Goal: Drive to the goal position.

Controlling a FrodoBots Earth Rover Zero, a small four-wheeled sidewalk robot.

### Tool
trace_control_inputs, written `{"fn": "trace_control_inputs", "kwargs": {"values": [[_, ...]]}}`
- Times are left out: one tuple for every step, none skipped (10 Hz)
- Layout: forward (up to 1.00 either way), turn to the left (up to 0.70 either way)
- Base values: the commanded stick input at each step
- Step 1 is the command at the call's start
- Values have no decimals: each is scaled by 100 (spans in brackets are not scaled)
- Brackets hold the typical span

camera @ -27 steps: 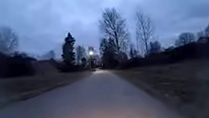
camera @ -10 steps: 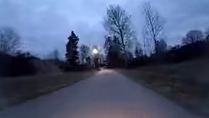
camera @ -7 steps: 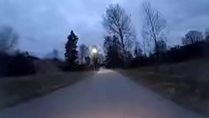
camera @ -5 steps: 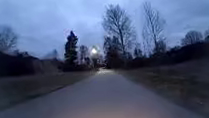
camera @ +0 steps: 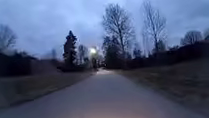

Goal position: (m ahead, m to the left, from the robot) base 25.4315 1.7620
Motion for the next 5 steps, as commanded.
{"fn": "trace_control_inputs", "kwargs": {"values": [[100,0],[100,0],[100,0],[100,0],[100,0]]}}
